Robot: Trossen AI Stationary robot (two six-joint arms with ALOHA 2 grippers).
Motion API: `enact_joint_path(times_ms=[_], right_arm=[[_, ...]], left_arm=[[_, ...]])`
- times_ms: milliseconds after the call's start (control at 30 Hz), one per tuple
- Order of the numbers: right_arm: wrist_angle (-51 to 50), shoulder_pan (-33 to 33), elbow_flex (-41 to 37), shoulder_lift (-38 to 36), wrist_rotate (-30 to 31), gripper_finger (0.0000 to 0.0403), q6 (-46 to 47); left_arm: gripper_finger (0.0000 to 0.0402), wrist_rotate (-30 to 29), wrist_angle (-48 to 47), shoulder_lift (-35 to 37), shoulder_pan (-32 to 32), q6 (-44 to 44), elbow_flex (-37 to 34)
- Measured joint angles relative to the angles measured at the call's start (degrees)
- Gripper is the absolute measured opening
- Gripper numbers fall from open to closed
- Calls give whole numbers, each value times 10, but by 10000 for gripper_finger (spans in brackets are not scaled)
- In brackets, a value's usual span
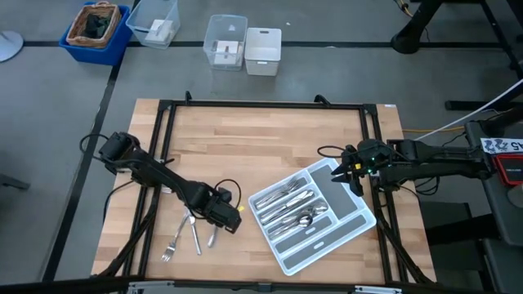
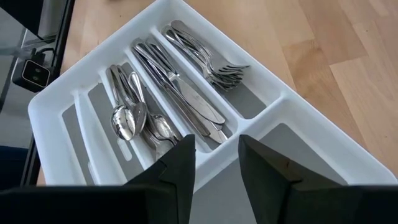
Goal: Sort silverware
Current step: Put the silver table knife into the silverware tray
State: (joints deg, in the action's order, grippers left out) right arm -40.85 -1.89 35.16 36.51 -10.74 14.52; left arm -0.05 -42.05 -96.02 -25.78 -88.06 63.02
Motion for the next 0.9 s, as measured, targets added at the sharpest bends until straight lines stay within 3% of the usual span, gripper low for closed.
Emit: enact_joint_path(times_ms=[400,733,900], right_arm=[[0,0,0,0,0,124,0],[-2,0,0,0,-3,124,0],[1,0,0,0,-4,124,0]], left_arm=[[6,-9,-2,13,-1,50,3],[114,-13,-26,-29,-1,125,2],[138,-13,-23,-66,0,177,2]])
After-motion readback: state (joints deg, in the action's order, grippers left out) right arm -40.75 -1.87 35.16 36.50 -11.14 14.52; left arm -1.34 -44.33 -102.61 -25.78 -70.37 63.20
